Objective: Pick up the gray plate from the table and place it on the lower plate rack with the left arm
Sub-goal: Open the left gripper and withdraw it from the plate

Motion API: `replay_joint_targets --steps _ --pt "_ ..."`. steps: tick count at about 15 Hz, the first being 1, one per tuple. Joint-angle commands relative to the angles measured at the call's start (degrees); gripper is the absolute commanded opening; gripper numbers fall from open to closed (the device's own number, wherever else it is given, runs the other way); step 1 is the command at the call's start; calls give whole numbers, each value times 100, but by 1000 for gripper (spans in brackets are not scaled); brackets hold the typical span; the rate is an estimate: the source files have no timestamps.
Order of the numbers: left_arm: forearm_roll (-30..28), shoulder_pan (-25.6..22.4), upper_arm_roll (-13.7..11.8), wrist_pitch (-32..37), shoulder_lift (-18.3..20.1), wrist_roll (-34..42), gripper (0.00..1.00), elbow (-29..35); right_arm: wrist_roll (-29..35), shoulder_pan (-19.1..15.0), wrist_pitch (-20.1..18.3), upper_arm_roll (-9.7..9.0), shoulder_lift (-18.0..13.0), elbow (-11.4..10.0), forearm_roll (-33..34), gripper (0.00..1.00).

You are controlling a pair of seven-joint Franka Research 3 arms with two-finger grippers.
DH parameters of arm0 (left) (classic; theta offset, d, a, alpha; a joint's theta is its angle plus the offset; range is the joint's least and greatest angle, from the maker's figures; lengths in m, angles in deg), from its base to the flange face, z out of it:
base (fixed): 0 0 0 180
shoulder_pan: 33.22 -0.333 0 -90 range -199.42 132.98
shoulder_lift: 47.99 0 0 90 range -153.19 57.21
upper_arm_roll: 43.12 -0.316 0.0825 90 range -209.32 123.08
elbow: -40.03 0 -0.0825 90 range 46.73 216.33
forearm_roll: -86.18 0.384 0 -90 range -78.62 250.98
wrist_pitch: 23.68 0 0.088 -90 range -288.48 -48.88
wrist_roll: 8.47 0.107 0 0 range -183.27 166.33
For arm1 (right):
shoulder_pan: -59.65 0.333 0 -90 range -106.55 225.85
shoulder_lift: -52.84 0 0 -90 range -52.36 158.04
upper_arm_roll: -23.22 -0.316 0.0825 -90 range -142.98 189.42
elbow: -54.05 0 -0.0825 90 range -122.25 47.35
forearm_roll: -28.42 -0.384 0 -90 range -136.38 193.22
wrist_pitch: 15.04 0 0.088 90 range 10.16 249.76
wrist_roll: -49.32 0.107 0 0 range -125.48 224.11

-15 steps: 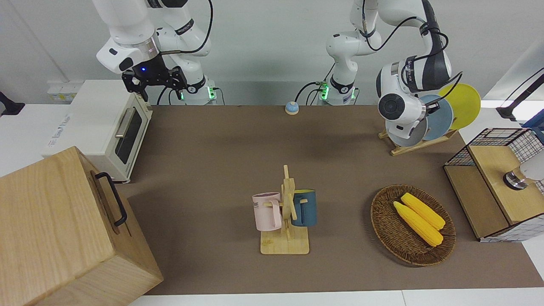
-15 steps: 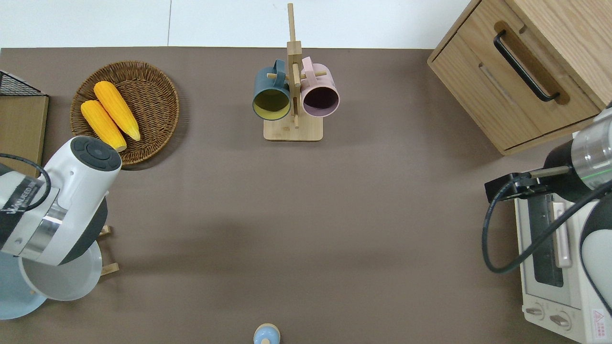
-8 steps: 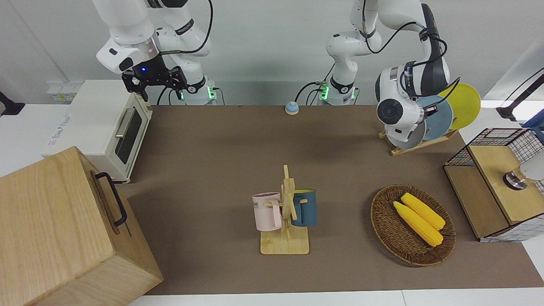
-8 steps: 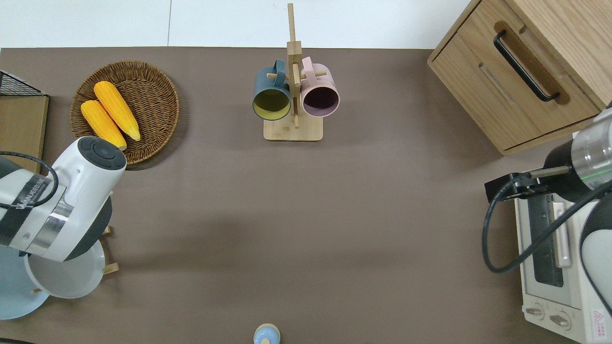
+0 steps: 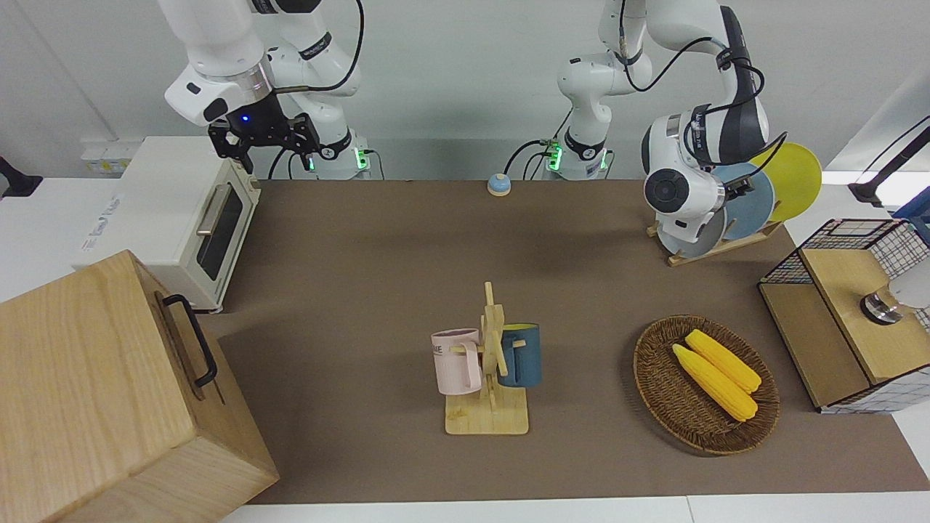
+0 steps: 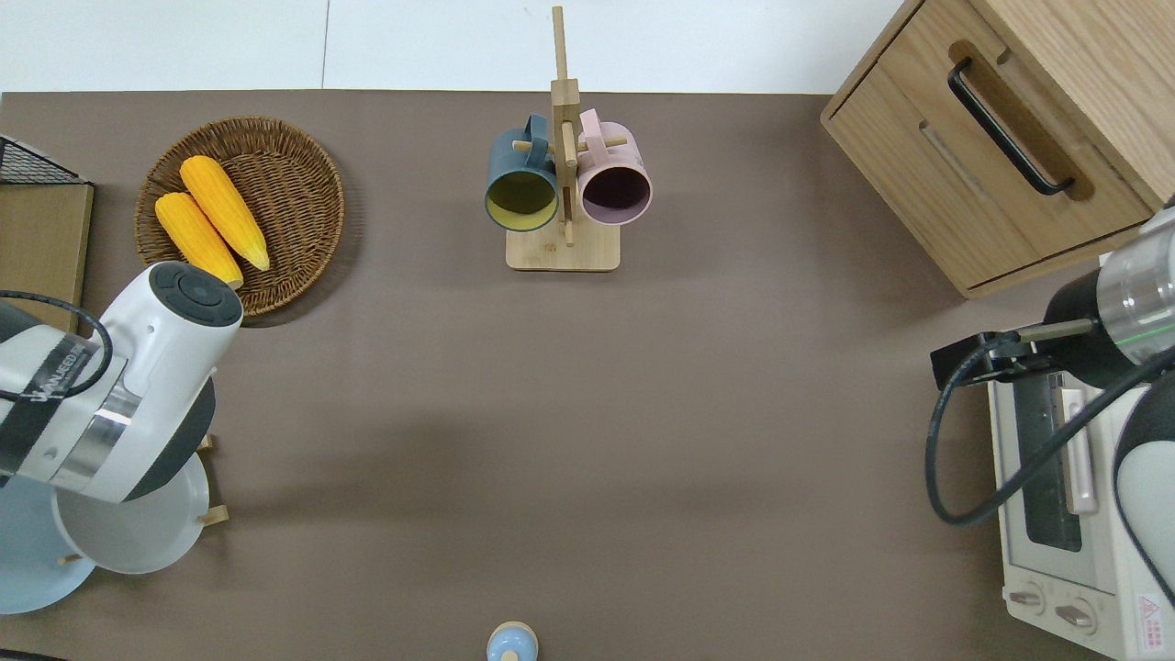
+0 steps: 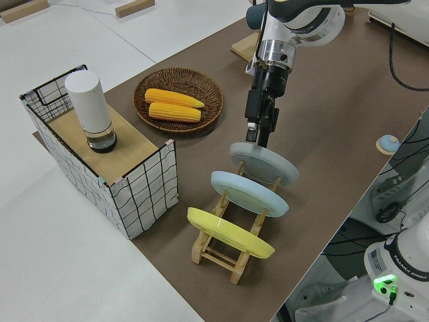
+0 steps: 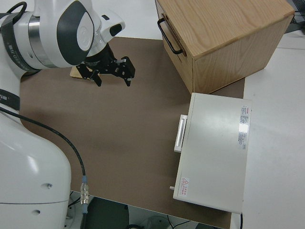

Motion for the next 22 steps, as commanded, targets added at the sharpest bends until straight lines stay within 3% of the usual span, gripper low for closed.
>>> replay_joint_targets --steps 1,7,11,18,22 --pt "22 4 -5 -73 61 93 995 46 68 -134 -63 -122 -12 42 37 983" --pt "-917 4 -66 -20 123 823 995 -577 68 -134 -63 -113 -12 42 37 983" --pt "-1655 4 -84 -29 140 823 995 -911 68 -134 -63 -122 -12 42 37 983" --pt "-3650 -145 -119 -20 140 815 995 -1949 68 -134 -63 -122 -12 42 37 983" --pt "-4118 -198 -119 -46 131 832 995 -2256 68 -134 -63 -122 -12 42 37 983"
